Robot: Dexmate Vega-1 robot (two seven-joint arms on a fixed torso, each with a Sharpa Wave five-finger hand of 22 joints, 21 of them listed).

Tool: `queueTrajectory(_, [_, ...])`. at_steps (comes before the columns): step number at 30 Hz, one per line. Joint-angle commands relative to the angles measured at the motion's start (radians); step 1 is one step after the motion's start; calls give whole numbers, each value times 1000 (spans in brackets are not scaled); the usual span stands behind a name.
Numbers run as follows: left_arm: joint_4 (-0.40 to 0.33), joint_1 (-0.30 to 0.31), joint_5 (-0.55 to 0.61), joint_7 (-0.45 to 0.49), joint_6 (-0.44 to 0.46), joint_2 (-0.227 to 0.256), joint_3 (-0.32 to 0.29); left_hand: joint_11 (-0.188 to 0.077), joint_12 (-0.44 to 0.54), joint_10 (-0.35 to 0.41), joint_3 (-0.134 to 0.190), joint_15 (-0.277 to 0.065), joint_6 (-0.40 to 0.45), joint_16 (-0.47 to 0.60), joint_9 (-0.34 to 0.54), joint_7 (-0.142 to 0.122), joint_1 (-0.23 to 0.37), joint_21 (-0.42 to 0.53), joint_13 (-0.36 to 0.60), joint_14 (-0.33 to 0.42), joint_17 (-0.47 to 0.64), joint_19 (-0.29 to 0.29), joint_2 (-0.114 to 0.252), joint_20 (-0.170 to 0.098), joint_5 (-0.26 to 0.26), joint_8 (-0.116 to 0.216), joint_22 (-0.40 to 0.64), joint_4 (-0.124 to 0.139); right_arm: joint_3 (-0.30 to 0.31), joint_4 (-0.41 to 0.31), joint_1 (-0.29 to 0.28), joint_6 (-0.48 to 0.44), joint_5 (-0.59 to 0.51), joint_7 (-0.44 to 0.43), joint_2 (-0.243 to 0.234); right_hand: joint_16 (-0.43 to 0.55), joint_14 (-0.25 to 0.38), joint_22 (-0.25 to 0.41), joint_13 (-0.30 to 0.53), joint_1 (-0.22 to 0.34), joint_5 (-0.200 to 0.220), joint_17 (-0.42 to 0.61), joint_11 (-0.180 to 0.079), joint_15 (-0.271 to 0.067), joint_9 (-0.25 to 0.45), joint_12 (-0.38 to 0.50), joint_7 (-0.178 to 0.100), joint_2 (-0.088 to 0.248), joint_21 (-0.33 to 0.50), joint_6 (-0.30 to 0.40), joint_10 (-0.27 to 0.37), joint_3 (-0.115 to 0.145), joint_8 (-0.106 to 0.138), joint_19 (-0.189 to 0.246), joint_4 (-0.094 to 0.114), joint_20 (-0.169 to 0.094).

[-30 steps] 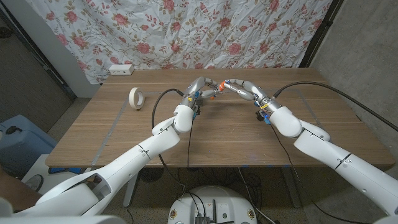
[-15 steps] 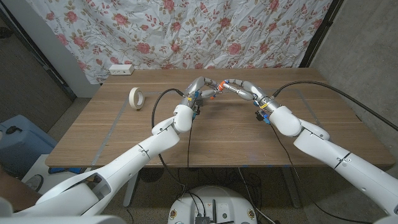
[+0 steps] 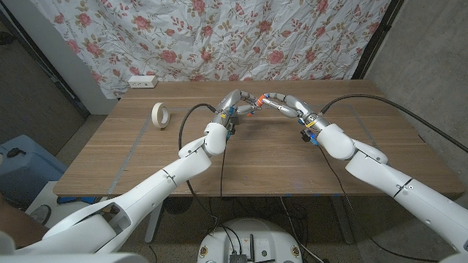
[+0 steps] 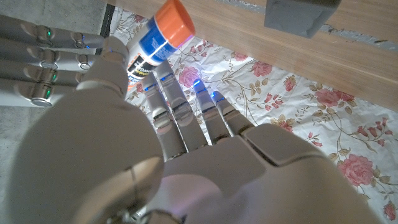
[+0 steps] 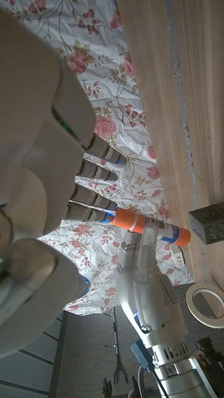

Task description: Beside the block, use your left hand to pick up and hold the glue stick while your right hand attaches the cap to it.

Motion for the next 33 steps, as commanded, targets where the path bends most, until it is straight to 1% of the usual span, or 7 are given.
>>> queueTrajectory(1, [2, -3, 4, 0, 2, 0, 2, -84, 9, 94, 18, -140, 103, 3, 22, 42, -16, 5, 1, 8, 3, 10, 117, 1, 6, 18, 3, 11, -3, -4, 4, -9, 7, 15, -5, 7, 0, 3, 3, -8, -2, 3, 0, -4, 5, 3, 0, -5, 4, 7, 13, -4, 7, 4, 3, 6])
queueTrajectory(7, [0, -3, 6, 2, 11, -1, 0, -83, 11, 100, 17, -142, 106, 3, 23, 41, -14, 5, 1, 9, 3, 12, 117, -1, 5, 19, 3, 11, -7, -3, 7, -9, 4, 18, -5, 7, 2, 3, 3, -10, -2, 2, -2, -6, 5, 4, -1, -3, 3, 10, 20, -4, 6, 4, 3, 6])
queueTrajectory(22, [11, -14, 7, -8, -5, 0, 5, -84, 11, 109, 16, -143, 111, 4, 24, 47, -8, 4, 1, 13, 3, 14, 118, 0, 4, 21, 2, 11, -14, -5, 13, -12, 1, 34, -10, 8, 8, 3, 3, -13, -2, -1, 0, -7, 5, 4, -1, -1, 4, 27, 30, -5, 8, 8, 0, 5])
queueTrajectory(24, [8, -14, 8, -8, 7, -2, 5, -84, 11, 110, 16, -143, 112, 4, 24, 48, -7, 4, 1, 14, 3, 14, 118, 0, 4, 21, 3, 11, -15, -7, 14, -13, 0, 38, -12, 8, 8, 3, 3, -13, -2, -1, 0, -8, 5, 4, -1, -1, 4, 27, 31, -5, 8, 8, 0, 5])
queueTrajectory(30, [10, -16, 8, -9, -2, 1, 6, -84, 12, 113, 17, -145, 116, 5, 25, 50, -5, 4, 1, 16, 4, 15, 121, -1, 4, 23, 3, 11, -16, -6, 16, -9, -1, 41, -14, 7, 7, 3, 3, -14, -1, -2, 0, -9, 5, 3, -2, 1, 4, 29, 32, -5, 7, 8, -1, 5])
queueTrajectory(33, [4, -14, 11, -10, 11, 0, 6, -83, 12, 116, 17, -146, 116, 5, 25, 50, -4, 4, 1, 18, 4, 15, 122, -1, 4, 23, 2, 11, -17, -6, 17, -8, -3, 42, -13, 7, 7, 3, 3, -15, -1, -2, 0, -11, 5, 3, -1, 1, 4, 30, 33, -5, 6, 8, -1, 5])
